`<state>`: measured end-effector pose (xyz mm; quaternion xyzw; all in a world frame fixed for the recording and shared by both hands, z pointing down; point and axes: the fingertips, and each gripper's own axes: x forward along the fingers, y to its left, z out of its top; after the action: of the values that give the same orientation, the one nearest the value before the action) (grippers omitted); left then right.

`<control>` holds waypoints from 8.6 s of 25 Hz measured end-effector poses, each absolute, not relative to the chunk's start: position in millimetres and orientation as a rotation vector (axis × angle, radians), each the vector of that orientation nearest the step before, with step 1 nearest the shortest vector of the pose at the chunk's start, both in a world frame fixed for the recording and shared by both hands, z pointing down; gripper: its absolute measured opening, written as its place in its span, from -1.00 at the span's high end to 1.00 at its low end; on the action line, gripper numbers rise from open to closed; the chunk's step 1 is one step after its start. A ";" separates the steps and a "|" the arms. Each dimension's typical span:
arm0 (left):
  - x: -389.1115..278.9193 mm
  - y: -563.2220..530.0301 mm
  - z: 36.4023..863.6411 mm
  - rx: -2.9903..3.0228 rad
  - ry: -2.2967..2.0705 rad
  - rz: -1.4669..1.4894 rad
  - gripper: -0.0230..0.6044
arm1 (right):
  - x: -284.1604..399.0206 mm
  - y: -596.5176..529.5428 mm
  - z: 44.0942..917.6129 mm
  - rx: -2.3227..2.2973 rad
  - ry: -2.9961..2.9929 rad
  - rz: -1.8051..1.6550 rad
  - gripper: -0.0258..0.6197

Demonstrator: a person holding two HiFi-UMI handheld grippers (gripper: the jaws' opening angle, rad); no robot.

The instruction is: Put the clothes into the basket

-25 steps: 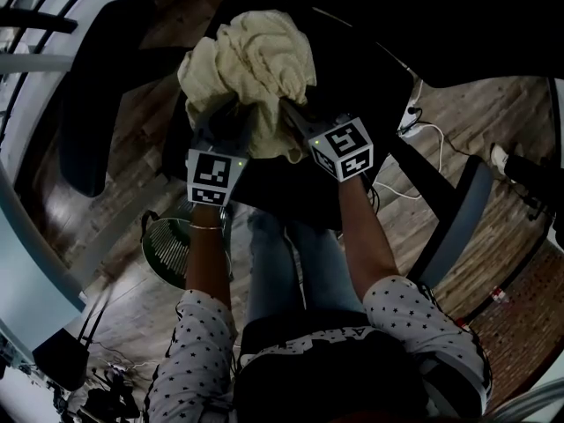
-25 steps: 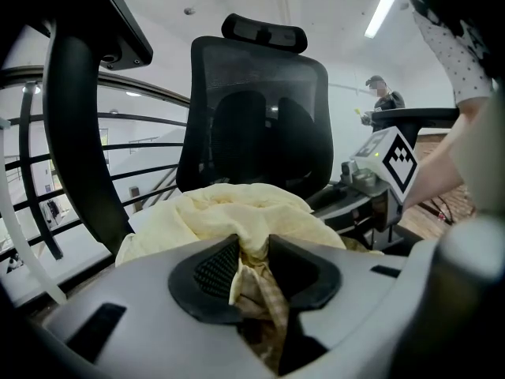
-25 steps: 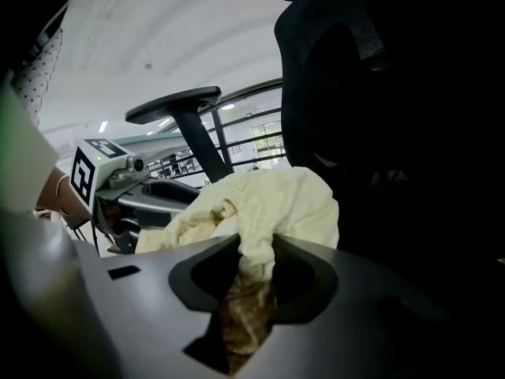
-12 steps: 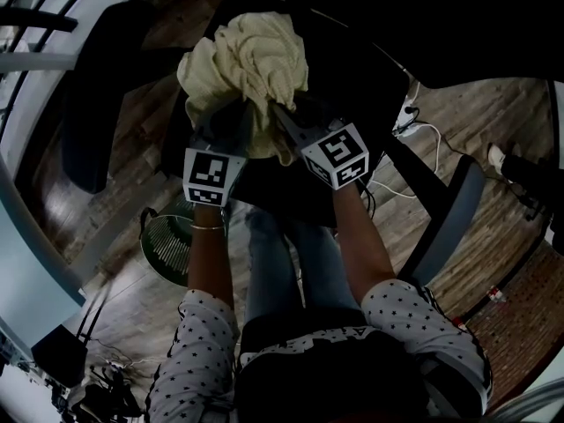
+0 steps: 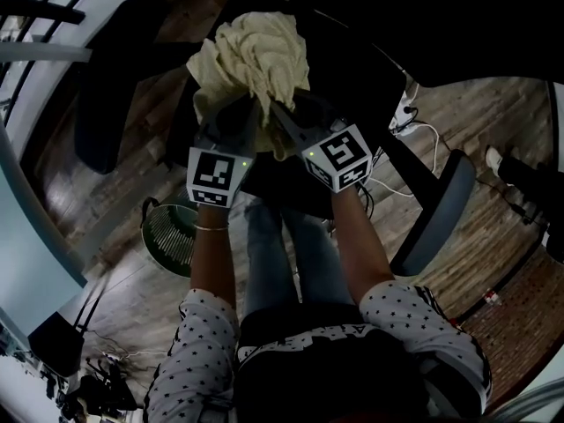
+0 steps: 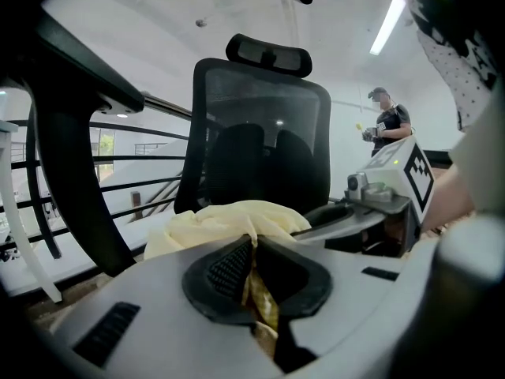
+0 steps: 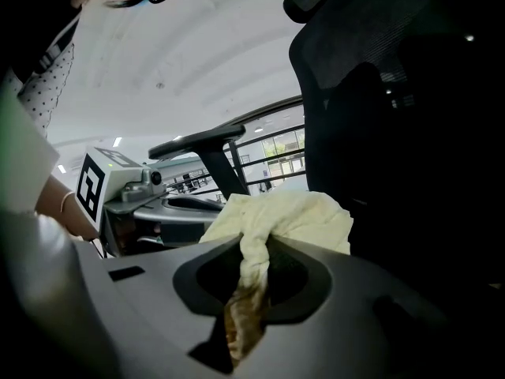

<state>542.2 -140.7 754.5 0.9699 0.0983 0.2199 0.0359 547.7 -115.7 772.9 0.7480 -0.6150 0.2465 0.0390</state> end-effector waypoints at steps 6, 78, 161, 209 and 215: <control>541.4 -138.0 711.7 3.009 0.277 0.612 0.83 | 546.1 -116.8 729.7 2.331 -1.913 0.686 0.69; 511.9 -99.6 272.4 3.349 -0.041 0.035 0.84 | 524.3 -85.8 288.6 2.406 -2.062 -0.154 0.70; -31.9 -215.1 248.5 2.999 -1.406 0.048 0.84 | -11.7 -218.4 265.5 1.273 -2.967 -0.185 0.70; -72.3 -223.7 366.7 2.740 -1.511 0.164 0.84 | -53.7 -228.6 382.6 0.974 -2.964 0.115 0.70; -70.6 -230.1 384.6 2.709 -1.488 0.193 0.84 | -53.0 -234.8 398.7 0.957 -2.934 0.152 0.70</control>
<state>-70.6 -230.1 384.6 0.8746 -0.4802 0.0624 0.0223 -53.0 -234.8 398.7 0.3095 -0.9493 0.0491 0.0259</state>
